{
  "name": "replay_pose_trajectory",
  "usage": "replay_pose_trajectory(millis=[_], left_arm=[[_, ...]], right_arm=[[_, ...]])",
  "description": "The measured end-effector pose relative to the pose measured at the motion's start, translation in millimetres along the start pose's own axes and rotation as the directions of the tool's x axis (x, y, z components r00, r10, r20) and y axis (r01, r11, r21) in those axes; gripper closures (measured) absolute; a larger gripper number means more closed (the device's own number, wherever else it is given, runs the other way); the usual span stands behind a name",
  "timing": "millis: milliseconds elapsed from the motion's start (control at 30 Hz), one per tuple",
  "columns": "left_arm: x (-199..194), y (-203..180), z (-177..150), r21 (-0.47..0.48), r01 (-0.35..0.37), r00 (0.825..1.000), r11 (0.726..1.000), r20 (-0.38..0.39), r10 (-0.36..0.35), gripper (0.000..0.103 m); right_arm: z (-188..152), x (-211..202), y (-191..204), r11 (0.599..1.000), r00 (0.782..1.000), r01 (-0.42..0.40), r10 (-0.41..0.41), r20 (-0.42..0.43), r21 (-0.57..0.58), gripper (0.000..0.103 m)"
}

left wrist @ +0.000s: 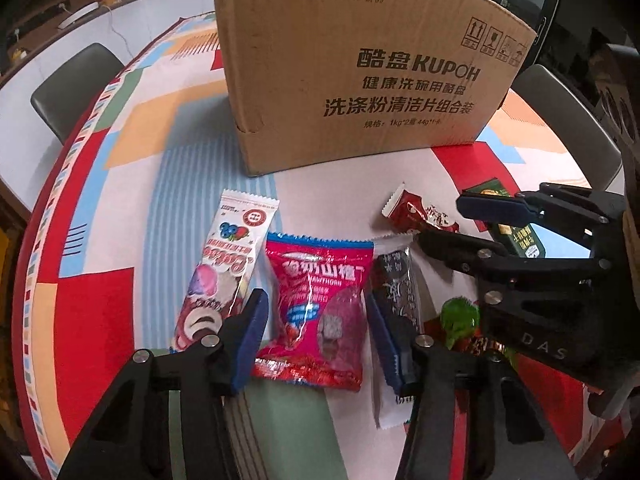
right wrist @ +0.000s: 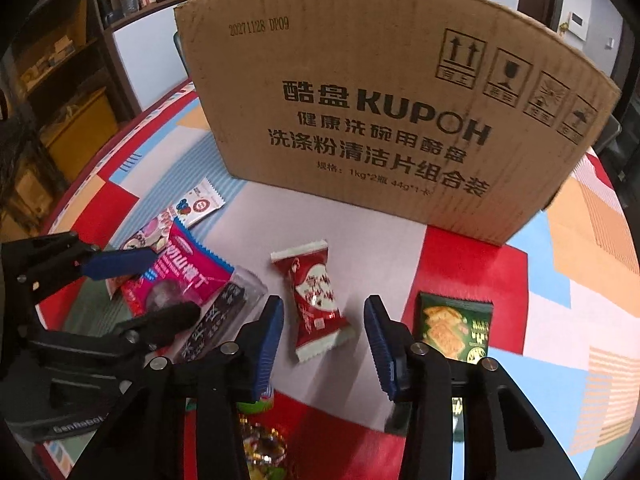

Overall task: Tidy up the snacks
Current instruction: 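Grasp the red chocolate wrapper with the right tool while the left tool grasps the red hawthorn candy bag, then carry the chocolate wrapper and hawthorn bag into the box and open both tools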

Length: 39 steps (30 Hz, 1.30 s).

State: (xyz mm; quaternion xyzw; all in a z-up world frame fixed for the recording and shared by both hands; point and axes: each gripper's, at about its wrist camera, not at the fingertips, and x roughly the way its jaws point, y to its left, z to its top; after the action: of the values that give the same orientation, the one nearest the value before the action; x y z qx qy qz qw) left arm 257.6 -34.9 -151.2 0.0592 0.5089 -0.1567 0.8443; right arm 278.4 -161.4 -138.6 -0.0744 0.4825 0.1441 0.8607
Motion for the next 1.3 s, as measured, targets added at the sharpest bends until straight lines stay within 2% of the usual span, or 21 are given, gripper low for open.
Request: replay_pose_trajectory(millis=[367,533,700,767,1067,1300], left_arm=[[8,2,7,-0.021,0.021,1.0,1.0,-0.003,-0.021,0.064],[6,4,8,-0.037,0.028,1.0,0.999,0.006,-0.028,0.068],[-1,4,6,-0.043,0.021,1.0,0.999,0.022,-0.02,0.071],[-7,4,5,-0.048,0.023,0.999,0.999,0.037,-0.022,0.071],[-51,-1,6,-0.072,0.028,0.991,0.997,0.134,-0.018,0.071],[-97,-7,11,-0.061,0.019,0.97,0.998,0.243,-0.004,0.071]], right_arm=[[8,19,8,1.0,0.999,-0.003,0.003,-0.032,-0.023,0.074],[7,20,14,0.999,1.0,0.013,-0.013,-0.021,-0.031,0.079],[5,11,11,1.0,1.0,0.015,-0.015,-0.005,-0.003,0.079],[2,-1,2,1.0,1.0,0.022,-0.022,0.004,0.002,0.079],[-3,-42,7,0.999,0.996,0.03,-0.032,0.078,0.018,0.079],[-2,-88,12,0.998,0.982,0.047,-0.052,0.183,0.03,0.079]])
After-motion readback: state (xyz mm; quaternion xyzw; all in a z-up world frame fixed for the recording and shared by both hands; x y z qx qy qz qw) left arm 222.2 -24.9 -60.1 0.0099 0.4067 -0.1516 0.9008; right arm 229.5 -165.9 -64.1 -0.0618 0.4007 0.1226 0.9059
